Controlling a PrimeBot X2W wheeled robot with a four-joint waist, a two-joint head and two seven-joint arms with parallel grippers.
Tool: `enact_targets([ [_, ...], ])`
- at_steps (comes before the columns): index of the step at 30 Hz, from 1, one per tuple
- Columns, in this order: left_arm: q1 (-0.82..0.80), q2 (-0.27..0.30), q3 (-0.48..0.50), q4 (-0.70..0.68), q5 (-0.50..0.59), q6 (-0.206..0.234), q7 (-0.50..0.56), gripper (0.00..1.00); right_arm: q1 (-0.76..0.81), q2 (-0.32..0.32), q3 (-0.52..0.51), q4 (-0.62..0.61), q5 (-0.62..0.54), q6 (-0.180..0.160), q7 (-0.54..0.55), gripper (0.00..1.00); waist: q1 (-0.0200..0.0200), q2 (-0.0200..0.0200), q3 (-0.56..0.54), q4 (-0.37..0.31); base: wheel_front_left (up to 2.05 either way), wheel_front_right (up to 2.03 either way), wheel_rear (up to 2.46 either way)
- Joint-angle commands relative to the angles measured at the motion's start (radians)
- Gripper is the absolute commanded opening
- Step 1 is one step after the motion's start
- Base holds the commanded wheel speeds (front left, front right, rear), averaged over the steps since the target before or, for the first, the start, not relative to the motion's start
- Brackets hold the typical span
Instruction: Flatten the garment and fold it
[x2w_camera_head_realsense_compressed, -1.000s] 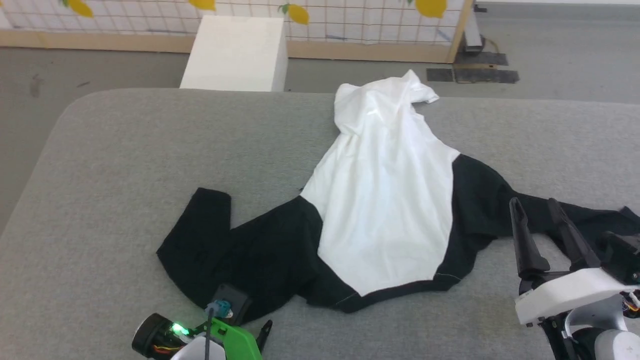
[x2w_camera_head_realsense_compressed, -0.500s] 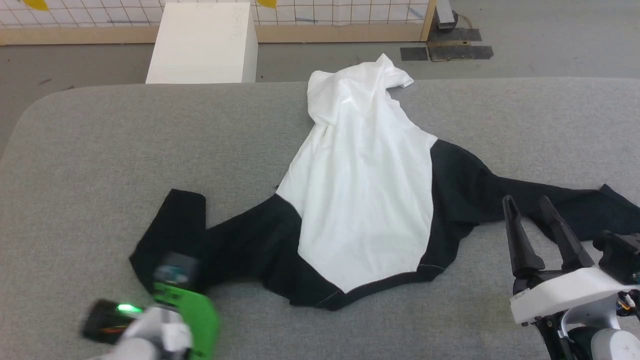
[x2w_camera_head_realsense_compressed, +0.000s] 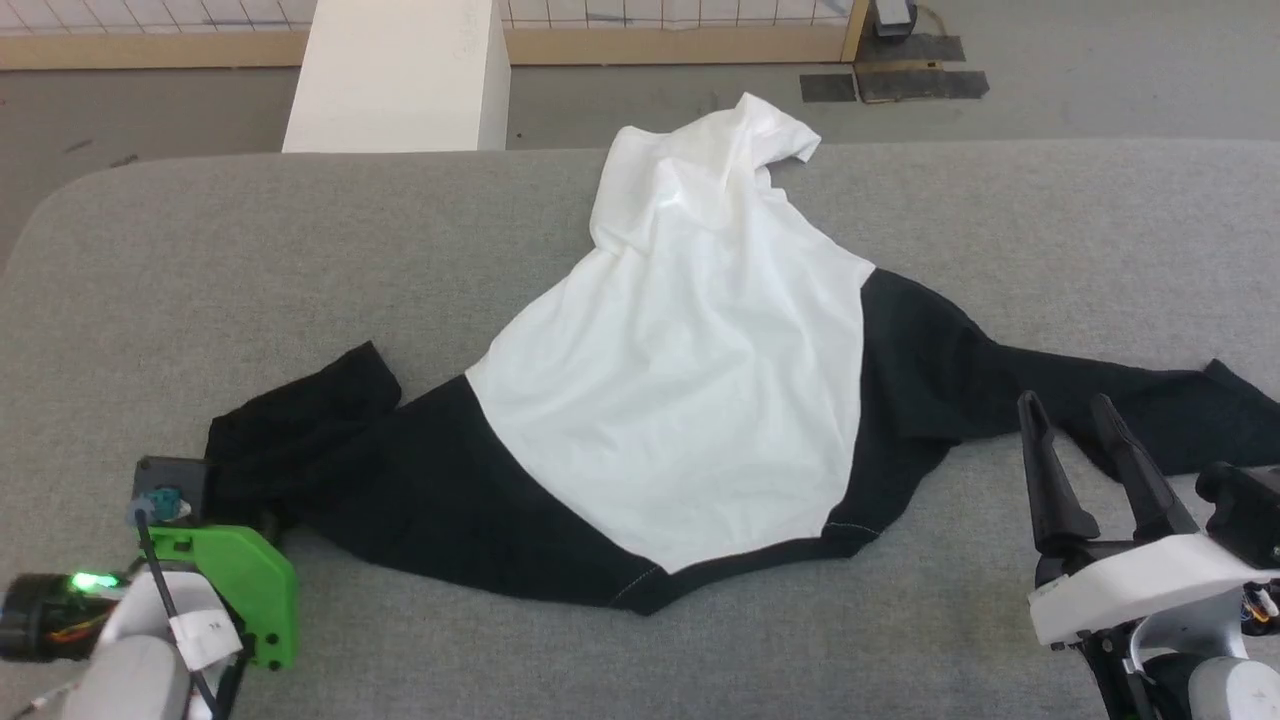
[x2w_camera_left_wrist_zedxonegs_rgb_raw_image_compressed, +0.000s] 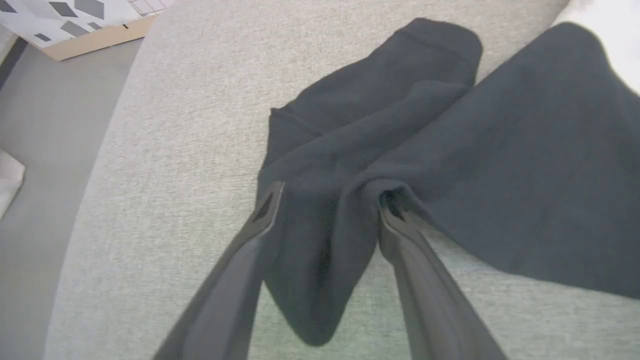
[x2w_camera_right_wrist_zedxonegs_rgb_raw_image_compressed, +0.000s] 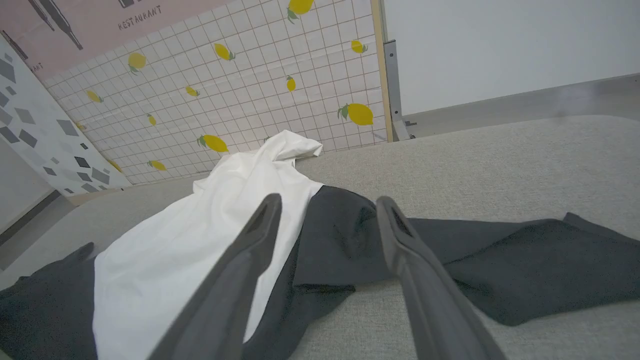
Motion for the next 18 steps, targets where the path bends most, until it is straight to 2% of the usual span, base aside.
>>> enact_targets([
  [1,0.009,-0.021,-0.001,0.005,-0.016,0.01,-0.018,1.0,-0.001,0.001,-0.002,0.004,-0.002,-0.002,-0.001,1.0,0.0,0.0,-0.012,0.002,0.0,0.0,0.0],
  [5,0.09,-0.048,-0.004,-0.022,-0.014,0.044,-0.064,1.0,0.017,0.001,-0.011,0.001,-0.004,-0.002,0.004,1.0,0.0,0.0,-0.036,0.005,0.0,0.0,0.0],
  [10,0.194,-0.105,-0.038,-0.155,-0.01,0.079,-0.108,1.0,0.048,0.001,-0.033,-0.011,-0.008,-0.002,0.012,1.0,0.0,0.0,-0.056,0.018,0.0,0.0,0.0],
  [14,0.206,-0.119,-0.125,-0.24,0.03,0.054,-0.085,1.0,0.066,0.001,-0.04,-0.021,-0.012,-0.002,0.025,1.0,0.0,0.0,-0.058,0.032,0.0,0.0,0.0],
  [18,0.145,-0.101,-0.211,-0.231,0.068,-0.012,-0.002,1.0,0.066,0.001,-0.033,-0.031,-0.019,-0.002,0.035,1.0,0.0,0.0,-0.049,0.038,0.0,0.0,0.0],
])
